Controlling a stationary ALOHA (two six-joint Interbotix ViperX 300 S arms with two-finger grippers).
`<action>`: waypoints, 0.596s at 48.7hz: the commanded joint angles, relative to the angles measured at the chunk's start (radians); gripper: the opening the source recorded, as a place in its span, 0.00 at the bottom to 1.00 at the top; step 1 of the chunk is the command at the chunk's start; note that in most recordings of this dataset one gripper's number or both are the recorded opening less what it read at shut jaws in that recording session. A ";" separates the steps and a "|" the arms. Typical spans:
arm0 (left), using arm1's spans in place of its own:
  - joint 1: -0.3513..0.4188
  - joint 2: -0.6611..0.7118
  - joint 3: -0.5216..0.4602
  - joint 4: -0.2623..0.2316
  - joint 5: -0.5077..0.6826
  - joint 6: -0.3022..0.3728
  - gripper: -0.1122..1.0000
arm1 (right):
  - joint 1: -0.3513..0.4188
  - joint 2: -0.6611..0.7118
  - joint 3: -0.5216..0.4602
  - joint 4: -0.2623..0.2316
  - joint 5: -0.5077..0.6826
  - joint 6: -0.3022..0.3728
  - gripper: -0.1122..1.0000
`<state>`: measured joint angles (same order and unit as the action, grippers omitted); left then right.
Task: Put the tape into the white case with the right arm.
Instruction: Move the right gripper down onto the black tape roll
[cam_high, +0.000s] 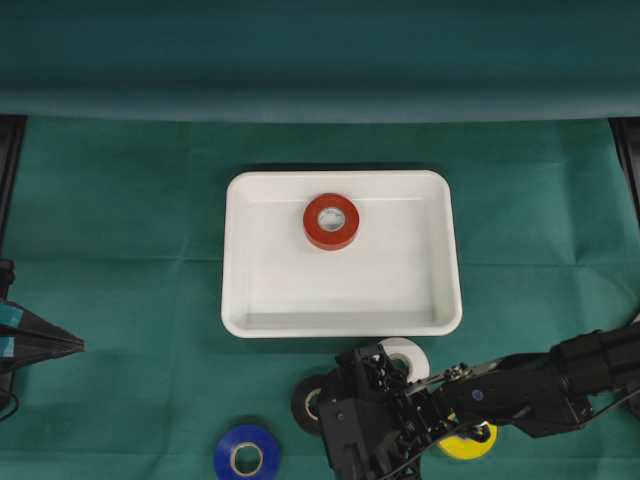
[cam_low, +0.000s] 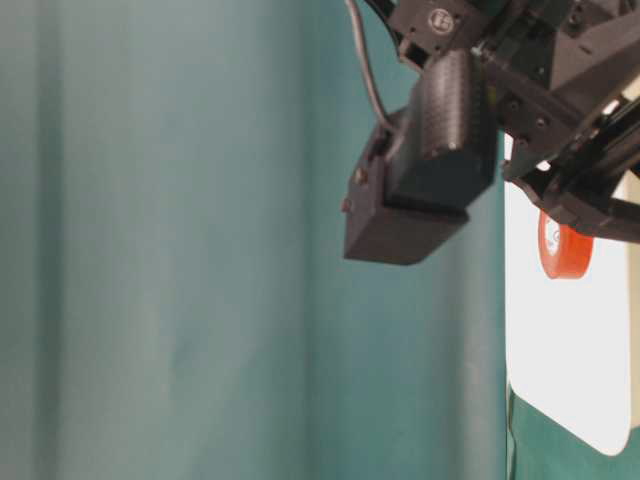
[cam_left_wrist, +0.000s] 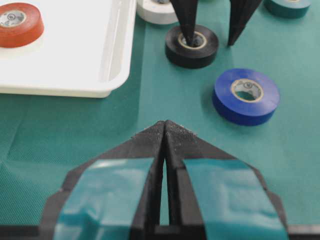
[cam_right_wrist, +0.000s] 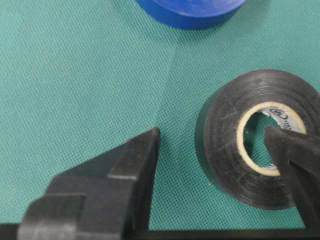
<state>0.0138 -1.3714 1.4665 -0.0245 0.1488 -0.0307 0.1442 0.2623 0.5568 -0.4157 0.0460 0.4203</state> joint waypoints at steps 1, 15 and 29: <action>0.003 0.008 -0.012 -0.002 -0.009 0.000 0.10 | 0.000 -0.011 -0.023 -0.002 -0.006 0.003 0.58; 0.003 0.008 -0.012 -0.002 -0.009 0.000 0.10 | -0.006 0.003 -0.046 0.003 0.011 0.094 0.57; 0.003 0.008 -0.011 -0.002 -0.009 0.000 0.10 | -0.006 0.003 -0.054 0.002 0.049 0.179 0.57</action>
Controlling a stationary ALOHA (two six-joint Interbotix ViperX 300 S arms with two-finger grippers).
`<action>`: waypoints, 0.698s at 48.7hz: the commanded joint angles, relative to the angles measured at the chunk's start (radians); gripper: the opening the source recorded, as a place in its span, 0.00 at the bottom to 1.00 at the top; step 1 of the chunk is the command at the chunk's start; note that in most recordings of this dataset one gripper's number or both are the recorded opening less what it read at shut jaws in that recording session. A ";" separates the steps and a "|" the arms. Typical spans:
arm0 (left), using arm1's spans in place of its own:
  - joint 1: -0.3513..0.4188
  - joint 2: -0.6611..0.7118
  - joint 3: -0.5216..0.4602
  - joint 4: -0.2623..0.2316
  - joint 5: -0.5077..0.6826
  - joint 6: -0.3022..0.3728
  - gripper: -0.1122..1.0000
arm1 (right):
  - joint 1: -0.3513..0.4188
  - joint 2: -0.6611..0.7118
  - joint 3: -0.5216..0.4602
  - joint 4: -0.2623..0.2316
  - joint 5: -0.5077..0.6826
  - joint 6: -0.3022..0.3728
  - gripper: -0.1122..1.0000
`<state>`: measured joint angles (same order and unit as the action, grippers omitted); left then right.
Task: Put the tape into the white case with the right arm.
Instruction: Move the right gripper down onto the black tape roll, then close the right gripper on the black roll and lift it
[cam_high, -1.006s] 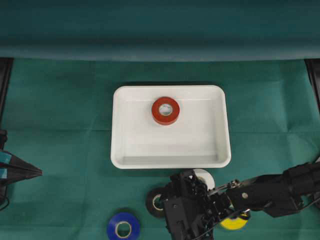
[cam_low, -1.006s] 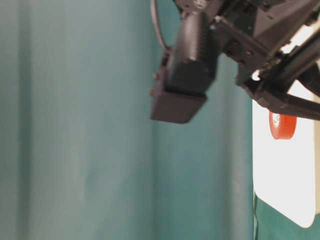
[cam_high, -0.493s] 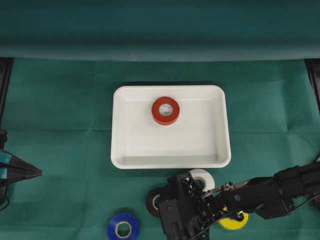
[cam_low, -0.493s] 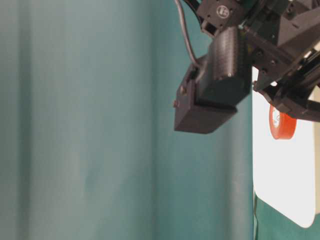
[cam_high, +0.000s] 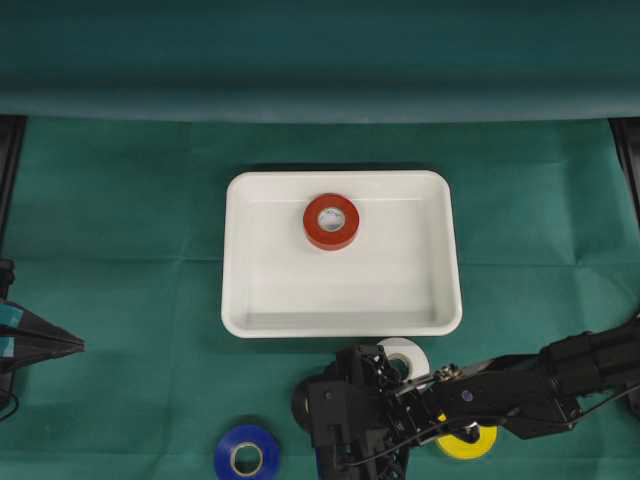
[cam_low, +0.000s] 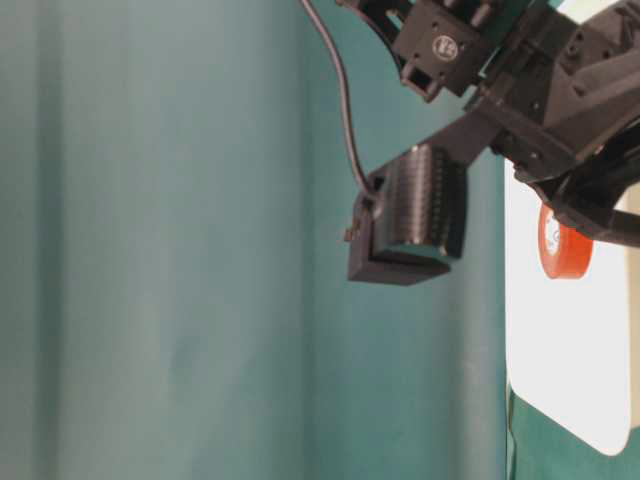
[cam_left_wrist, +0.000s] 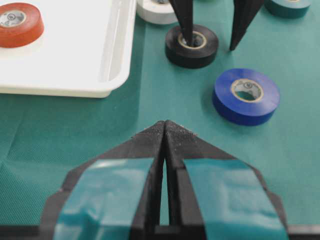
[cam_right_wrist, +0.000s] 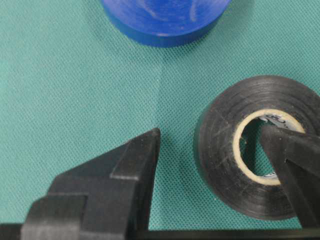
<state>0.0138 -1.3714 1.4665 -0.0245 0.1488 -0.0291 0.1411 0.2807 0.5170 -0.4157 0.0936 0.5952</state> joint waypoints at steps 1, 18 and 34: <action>0.002 0.008 -0.012 -0.002 -0.009 -0.002 0.10 | -0.003 -0.015 -0.014 0.002 0.002 0.006 0.57; 0.003 0.008 -0.012 -0.002 -0.009 -0.002 0.10 | -0.003 0.000 -0.021 0.000 0.015 0.005 0.14; 0.003 0.008 -0.012 -0.002 -0.009 -0.002 0.10 | -0.002 -0.012 -0.021 -0.003 0.015 0.002 0.13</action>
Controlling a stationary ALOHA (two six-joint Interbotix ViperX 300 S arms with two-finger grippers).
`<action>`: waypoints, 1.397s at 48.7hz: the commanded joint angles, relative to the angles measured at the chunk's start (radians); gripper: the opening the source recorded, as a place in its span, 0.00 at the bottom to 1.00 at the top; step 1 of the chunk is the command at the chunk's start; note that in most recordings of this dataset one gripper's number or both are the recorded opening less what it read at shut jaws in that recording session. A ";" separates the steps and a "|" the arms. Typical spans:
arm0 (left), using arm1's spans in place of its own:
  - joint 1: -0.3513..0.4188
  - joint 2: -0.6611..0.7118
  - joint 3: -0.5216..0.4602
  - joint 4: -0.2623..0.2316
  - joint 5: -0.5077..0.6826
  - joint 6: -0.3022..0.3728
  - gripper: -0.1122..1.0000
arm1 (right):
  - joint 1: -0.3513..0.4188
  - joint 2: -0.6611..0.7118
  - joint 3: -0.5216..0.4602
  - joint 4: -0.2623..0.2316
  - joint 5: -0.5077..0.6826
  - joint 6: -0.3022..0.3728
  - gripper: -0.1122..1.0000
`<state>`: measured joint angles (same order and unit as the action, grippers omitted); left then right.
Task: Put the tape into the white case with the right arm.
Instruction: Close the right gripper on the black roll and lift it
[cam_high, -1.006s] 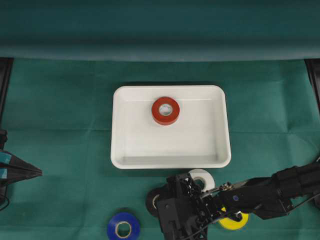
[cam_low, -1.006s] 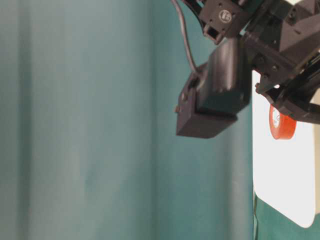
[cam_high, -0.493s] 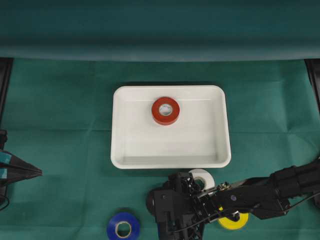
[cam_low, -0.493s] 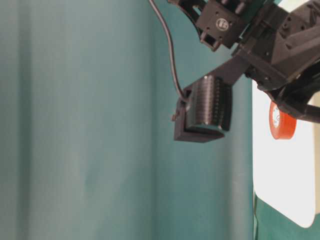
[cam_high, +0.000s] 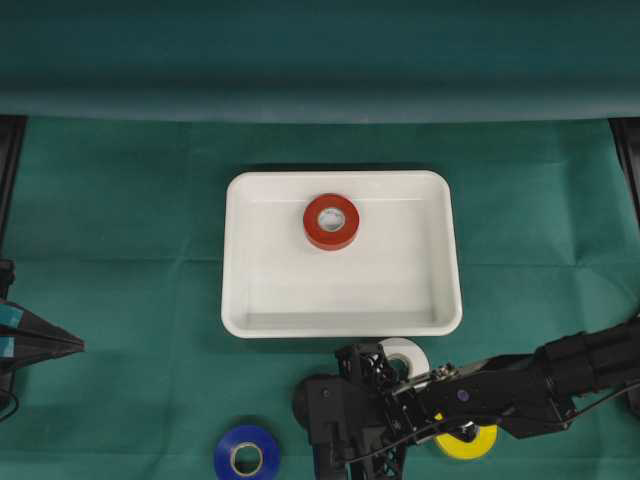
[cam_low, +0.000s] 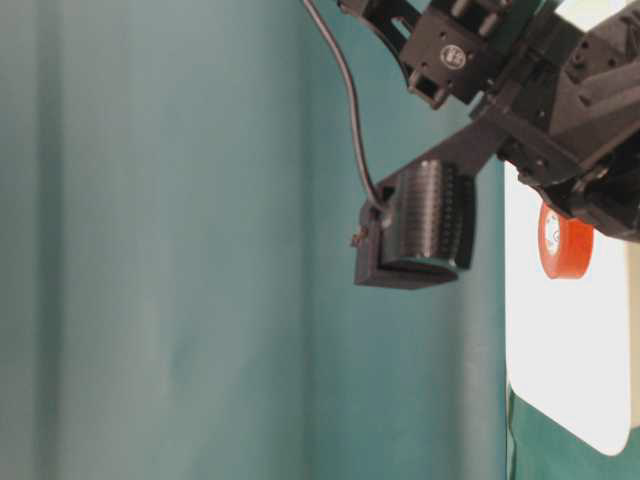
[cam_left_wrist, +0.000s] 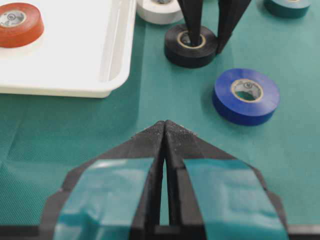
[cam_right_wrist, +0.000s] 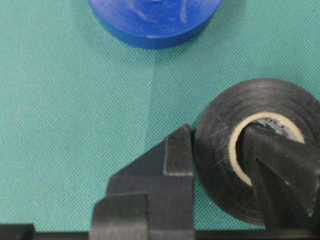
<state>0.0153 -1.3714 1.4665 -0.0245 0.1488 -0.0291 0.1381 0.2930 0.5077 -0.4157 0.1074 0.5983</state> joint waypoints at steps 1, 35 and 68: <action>0.000 0.008 -0.012 -0.002 -0.009 -0.002 0.10 | 0.003 -0.029 -0.012 -0.002 0.003 -0.002 0.13; 0.002 0.008 -0.012 -0.002 -0.009 -0.002 0.10 | 0.046 -0.178 -0.071 -0.003 0.199 -0.002 0.11; 0.002 0.008 -0.012 -0.002 -0.009 -0.002 0.10 | -0.114 -0.242 -0.060 -0.071 0.305 -0.006 0.11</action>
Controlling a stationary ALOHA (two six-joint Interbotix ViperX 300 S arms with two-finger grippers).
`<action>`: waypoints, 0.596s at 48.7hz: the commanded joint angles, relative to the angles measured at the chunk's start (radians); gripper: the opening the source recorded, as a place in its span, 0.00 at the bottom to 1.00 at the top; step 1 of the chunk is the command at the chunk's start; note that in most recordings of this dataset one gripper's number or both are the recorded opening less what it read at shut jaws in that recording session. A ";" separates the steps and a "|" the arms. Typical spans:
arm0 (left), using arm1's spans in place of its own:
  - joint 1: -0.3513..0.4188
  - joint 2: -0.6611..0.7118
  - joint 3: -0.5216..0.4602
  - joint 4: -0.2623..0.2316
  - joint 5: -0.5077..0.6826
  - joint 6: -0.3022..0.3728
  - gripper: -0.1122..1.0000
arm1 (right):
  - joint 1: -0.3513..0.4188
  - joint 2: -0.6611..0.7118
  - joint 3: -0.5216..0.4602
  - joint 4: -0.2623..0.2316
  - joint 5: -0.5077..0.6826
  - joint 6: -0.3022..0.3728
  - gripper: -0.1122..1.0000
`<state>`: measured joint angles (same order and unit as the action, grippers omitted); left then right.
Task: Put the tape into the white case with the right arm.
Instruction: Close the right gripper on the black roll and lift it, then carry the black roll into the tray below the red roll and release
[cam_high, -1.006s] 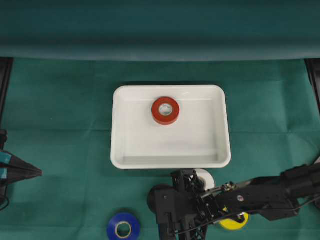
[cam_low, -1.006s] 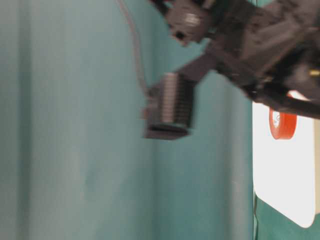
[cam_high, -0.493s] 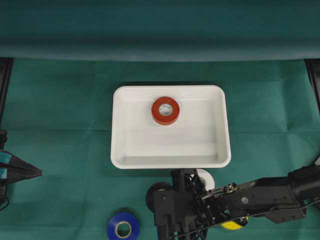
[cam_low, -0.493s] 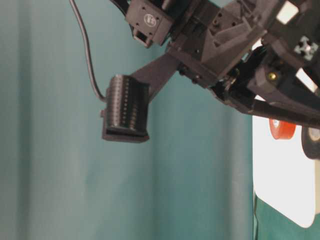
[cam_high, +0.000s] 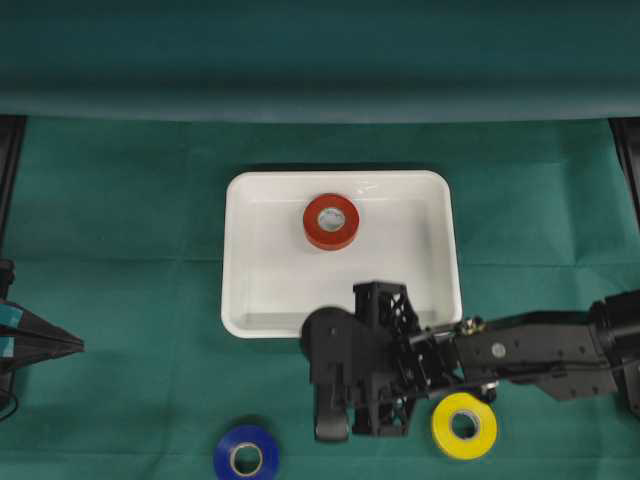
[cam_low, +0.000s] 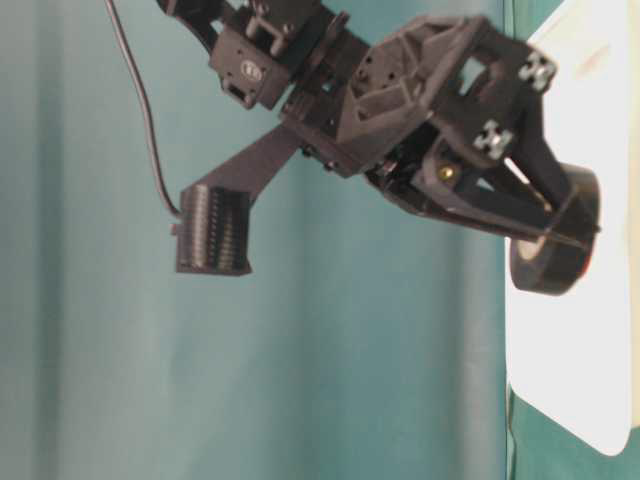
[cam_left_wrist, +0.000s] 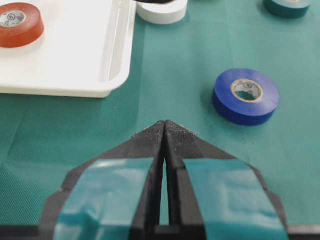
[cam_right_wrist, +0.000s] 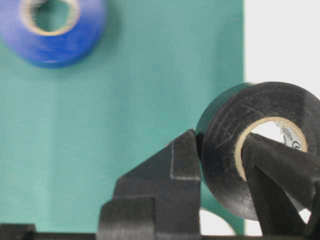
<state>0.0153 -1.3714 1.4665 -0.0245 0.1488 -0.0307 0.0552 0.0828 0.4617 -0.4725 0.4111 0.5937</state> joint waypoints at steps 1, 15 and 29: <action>0.002 0.008 -0.011 -0.002 -0.009 0.000 0.10 | -0.040 -0.032 -0.011 -0.014 0.000 -0.002 0.11; 0.002 0.008 -0.012 -0.002 -0.009 0.000 0.10 | -0.160 -0.028 0.028 -0.015 -0.049 -0.002 0.11; 0.002 0.008 -0.012 -0.002 -0.009 0.000 0.10 | -0.173 -0.011 0.046 -0.017 -0.130 -0.002 0.11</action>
<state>0.0153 -1.3714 1.4665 -0.0245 0.1503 -0.0291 -0.1135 0.0844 0.5185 -0.4863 0.2991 0.5937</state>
